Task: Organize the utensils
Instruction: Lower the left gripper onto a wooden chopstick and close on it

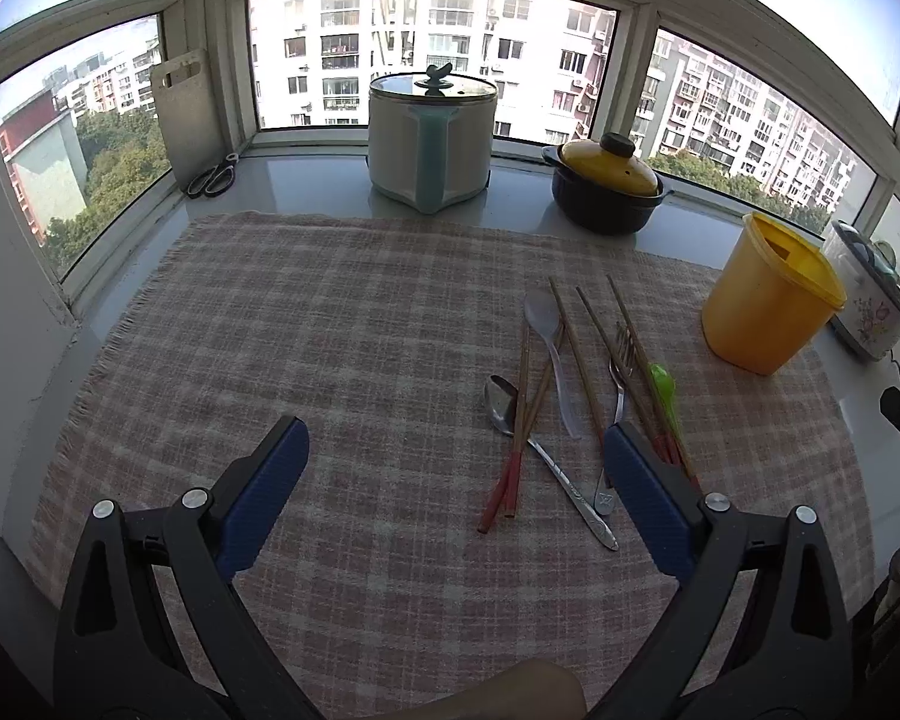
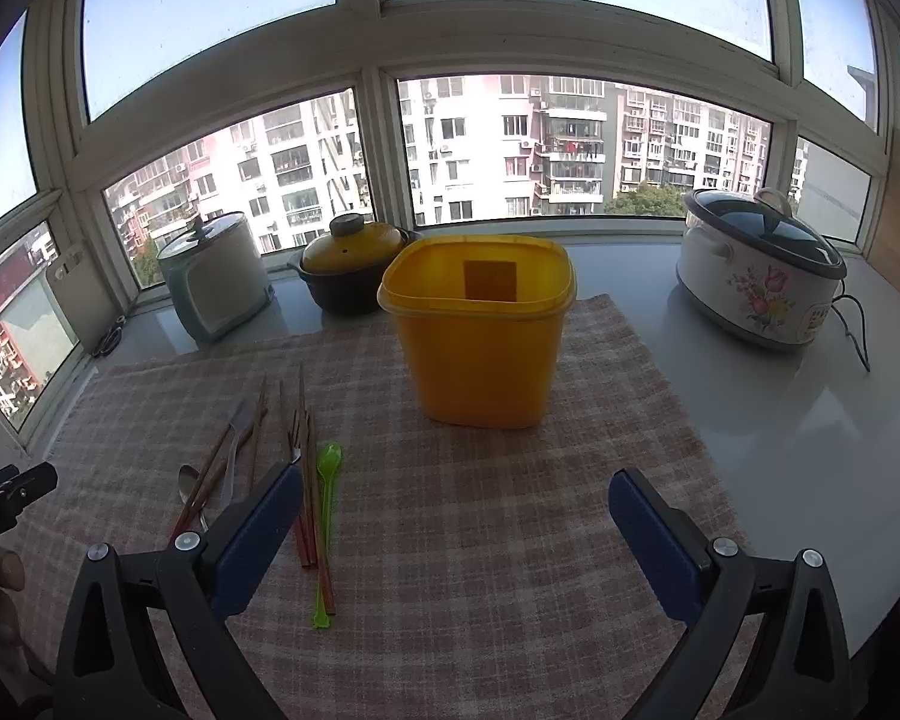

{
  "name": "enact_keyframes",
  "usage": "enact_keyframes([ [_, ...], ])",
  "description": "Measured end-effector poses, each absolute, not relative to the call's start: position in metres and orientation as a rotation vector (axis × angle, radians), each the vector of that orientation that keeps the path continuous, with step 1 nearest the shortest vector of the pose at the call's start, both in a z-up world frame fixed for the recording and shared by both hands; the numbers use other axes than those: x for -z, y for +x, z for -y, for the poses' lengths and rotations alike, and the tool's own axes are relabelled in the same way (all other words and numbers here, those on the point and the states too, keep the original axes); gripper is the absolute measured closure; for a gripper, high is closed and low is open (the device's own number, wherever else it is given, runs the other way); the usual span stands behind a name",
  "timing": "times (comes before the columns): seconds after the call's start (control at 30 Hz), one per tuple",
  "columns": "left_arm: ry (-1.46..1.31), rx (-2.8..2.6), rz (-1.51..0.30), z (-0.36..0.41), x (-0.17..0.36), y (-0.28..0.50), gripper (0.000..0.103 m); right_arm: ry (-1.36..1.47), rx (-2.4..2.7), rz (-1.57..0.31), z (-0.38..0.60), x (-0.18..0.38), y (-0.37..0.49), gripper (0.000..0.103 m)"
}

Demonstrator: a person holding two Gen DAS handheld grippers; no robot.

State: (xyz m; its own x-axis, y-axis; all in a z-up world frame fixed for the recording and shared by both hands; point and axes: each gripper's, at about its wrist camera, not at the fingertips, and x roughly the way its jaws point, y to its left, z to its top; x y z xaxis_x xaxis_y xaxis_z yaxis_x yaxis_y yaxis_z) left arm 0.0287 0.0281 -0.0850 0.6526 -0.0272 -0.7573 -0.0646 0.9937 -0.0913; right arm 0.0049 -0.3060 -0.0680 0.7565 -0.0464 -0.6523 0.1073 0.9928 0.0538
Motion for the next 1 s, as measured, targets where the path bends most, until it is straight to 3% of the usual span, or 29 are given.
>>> enact_keyframes([
  [0.13,-0.099,0.015,-0.883,-0.03,0.097,0.03,0.008,0.078,0.079,-0.682,0.305,0.074,0.005,0.0],
  [0.3,-0.119,0.047,-0.938,-0.034,0.112,0.042,0.042,0.08,0.045,-0.712,0.301,0.082,0.012,0.0],
  [0.4,-0.126,0.093,-0.949,-0.032,0.116,0.052,0.051,0.087,0.019,-0.736,0.3,0.086,0.018,0.0],
  [0.6,-0.212,0.206,-1.015,-0.032,0.12,0.082,0.062,0.077,-0.044,-0.803,0.294,0.094,0.036,0.002],
  [0.73,-0.249,0.273,-1.078,-0.03,0.132,0.109,0.062,0.096,-0.087,-0.849,0.291,0.103,0.05,0.009],
  [0.9,-0.271,0.292,-1.151,-0.027,0.152,0.14,0.063,0.13,-0.192,-0.937,0.279,0.122,0.074,0.024],
  [1.0,-0.273,0.292,-1.185,-0.024,0.165,0.155,0.063,0.125,-0.245,-0.98,0.267,0.131,0.09,0.041],
])
